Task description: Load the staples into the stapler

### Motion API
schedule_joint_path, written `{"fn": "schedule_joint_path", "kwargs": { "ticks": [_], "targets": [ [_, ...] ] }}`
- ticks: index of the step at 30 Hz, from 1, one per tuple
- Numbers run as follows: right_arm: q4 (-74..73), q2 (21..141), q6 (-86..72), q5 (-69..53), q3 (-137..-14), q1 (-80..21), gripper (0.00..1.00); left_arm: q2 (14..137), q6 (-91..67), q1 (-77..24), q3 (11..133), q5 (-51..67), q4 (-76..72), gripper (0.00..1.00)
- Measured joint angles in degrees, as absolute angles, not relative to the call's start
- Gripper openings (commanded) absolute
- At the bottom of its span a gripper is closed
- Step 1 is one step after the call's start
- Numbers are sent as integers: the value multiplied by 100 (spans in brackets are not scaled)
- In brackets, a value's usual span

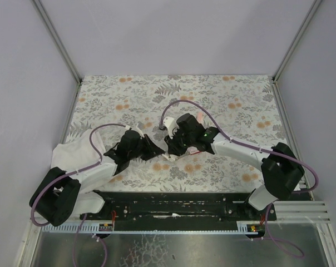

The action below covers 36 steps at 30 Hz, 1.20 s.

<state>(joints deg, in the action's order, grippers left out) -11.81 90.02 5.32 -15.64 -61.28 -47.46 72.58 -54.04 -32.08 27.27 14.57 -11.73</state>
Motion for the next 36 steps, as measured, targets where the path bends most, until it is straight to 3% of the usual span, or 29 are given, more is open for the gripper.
{"fn": "schedule_joint_path", "kwargs": {
  "ticks": [14, 22, 26, 31, 36],
  "targets": [
    [-222, 8608, -93, -1590, -5686, -4818, 0, 6532, -5415, -2624, 1979, 1483, -1402, 3],
    [189, 8060, -231, -1446, -5496, -4574, 0, 6206, -5345, -2556, 1319, 1354, -1072, 24],
    [370, 7955, -292, -1577, -5472, -4364, 0, 5911, -5203, -2543, 1212, 1164, -585, 47],
    [384, 7846, -395, -2128, -5332, -4038, 0, 4858, -4783, -2543, 1358, 827, 3, 65],
    [386, 7649, -580, -2919, -5155, -3680, 0, 3896, -4069, -2543, 1925, 1219, -121, 73]
  ]
}}
